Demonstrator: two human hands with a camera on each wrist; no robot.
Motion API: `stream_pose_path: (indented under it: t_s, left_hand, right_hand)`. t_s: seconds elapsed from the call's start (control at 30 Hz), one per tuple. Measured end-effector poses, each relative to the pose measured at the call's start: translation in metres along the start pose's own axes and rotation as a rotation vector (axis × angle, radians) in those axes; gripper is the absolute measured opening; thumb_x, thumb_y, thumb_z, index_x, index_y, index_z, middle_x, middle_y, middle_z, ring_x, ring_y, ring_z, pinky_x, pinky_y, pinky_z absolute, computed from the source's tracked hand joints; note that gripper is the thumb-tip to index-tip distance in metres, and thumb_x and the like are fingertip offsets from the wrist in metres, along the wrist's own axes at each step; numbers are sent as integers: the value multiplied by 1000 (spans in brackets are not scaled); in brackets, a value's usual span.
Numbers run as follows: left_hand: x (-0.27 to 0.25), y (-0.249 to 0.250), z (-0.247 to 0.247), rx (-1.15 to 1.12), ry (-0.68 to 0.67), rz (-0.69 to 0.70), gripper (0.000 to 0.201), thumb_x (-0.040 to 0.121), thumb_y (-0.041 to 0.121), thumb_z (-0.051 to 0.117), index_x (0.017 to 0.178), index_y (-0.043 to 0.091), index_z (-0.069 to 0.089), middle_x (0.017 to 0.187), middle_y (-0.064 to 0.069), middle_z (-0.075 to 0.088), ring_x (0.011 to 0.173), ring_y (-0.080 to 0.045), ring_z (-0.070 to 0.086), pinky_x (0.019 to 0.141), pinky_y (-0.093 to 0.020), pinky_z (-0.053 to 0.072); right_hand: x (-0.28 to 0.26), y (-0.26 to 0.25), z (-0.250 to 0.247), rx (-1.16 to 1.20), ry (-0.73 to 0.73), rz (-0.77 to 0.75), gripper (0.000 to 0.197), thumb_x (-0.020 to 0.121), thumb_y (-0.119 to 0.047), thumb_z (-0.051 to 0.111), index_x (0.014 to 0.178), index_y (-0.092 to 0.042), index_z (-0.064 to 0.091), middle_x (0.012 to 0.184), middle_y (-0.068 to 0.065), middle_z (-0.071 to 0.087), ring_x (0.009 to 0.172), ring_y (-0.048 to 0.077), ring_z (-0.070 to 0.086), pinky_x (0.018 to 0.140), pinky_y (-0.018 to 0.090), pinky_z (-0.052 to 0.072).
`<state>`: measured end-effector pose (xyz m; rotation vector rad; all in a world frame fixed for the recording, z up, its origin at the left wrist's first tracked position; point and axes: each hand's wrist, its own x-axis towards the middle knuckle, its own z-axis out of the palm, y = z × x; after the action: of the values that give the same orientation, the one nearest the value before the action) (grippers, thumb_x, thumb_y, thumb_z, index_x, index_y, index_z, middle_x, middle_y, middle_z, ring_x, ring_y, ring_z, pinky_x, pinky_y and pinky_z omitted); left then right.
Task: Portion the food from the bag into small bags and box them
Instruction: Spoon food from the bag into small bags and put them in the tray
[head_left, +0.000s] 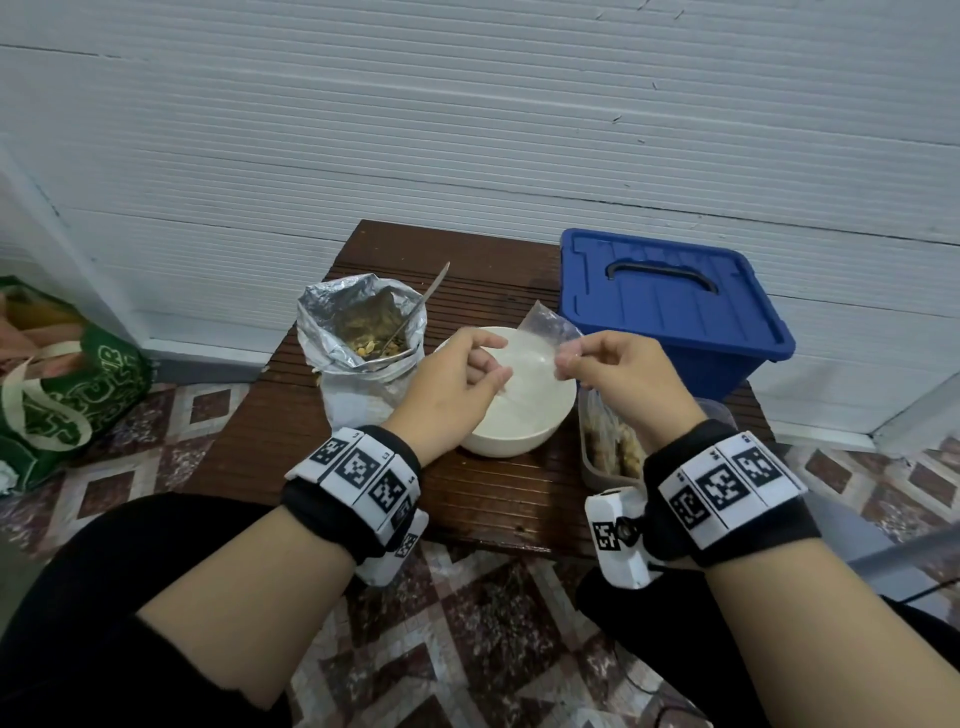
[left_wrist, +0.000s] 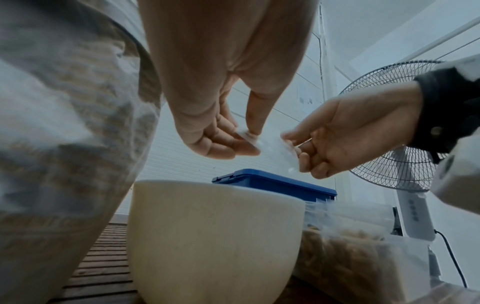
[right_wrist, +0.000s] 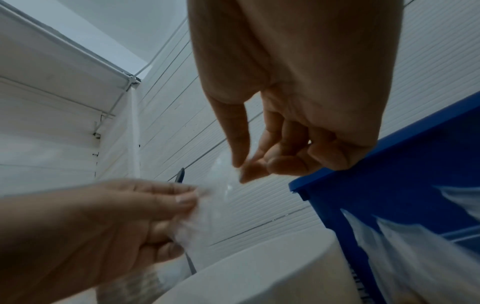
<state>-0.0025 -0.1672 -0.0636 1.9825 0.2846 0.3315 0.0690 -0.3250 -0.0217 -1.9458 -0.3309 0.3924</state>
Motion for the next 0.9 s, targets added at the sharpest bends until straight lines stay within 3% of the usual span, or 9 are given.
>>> stream_pose_path:
  t_s: [0.07, 0.17, 0.23, 0.37, 0.47, 0.53, 0.7, 0.8, 0.9]
  left_hand:
    - [0, 3, -1, -57, 16, -6, 24, 92, 17, 62, 111, 25, 51, 91, -1, 64, 84, -13, 66, 82, -21, 50]
    - [0, 7, -2, -150, 35, -42, 25, 91, 16, 63, 112, 24, 51, 91, -2, 65, 86, -17, 68, 87, -30, 52]
    - [1, 9, -3, -221, 43, -62, 28, 90, 13, 64, 113, 20, 50, 86, 0, 66, 83, -14, 68, 88, -31, 53]
    - [0, 16, -4, -326, 69, -58, 37, 86, 15, 70, 117, 17, 50, 86, -2, 66, 77, -6, 66, 82, -22, 51]
    - [-4, 18, -5, -390, -1, 11, 73, 61, 26, 85, 123, 22, 47, 104, -4, 66, 85, -7, 67, 83, -20, 52]
    - [-6, 16, -4, -284, -62, 94, 89, 49, 33, 87, 127, 28, 46, 118, -4, 61, 92, -7, 67, 90, -22, 51]
    - [-6, 11, -3, -36, 44, 304, 73, 61, 25, 89, 126, 29, 54, 118, 7, 54, 91, -3, 64, 88, -17, 48]
    - [-6, 7, -5, 29, 106, 380, 67, 65, 29, 87, 125, 23, 58, 119, 3, 54, 96, -3, 60, 86, -16, 48]
    - [-5, 5, -7, 117, 157, 387, 65, 67, 37, 85, 124, 21, 60, 121, 6, 58, 108, 3, 53, 95, -19, 45]
  right_hand:
    - [0, 4, 3, 20, 58, 17, 7, 85, -14, 68, 92, -15, 65, 79, -2, 70, 80, 10, 63, 77, 25, 46]
    - [-2, 4, 5, 58, 78, 92, 28, 86, -23, 69, 110, -18, 56, 81, -4, 70, 75, 7, 60, 66, 21, 43]
    - [-4, 3, 8, 117, 14, 161, 40, 84, -28, 71, 116, -21, 50, 87, -1, 71, 74, 8, 59, 62, 22, 39]
    - [-3, 8, 15, 347, 4, 269, 61, 77, -11, 76, 129, -18, 44, 104, 13, 68, 72, 12, 56, 59, 25, 39]
    - [-2, 11, 18, 605, 15, 346, 59, 83, -2, 67, 134, -12, 39, 76, 6, 71, 60, 10, 51, 54, 24, 36]
    - [-1, 13, 19, 695, -2, 385, 60, 84, -1, 66, 137, -9, 37, 66, 2, 69, 56, 9, 50, 53, 24, 36]
    - [-2, 15, 23, 709, -51, 434, 64, 83, -3, 67, 139, -8, 37, 67, 4, 67, 56, 10, 50, 53, 25, 36]
    - [-3, 12, 24, 670, -82, 440, 58, 83, -7, 68, 135, -9, 41, 72, 7, 65, 57, 11, 51, 54, 26, 36]
    - [-6, 6, 25, 459, -145, 434, 41, 87, -29, 67, 122, -12, 54, 71, 3, 69, 59, 11, 53, 57, 26, 39]
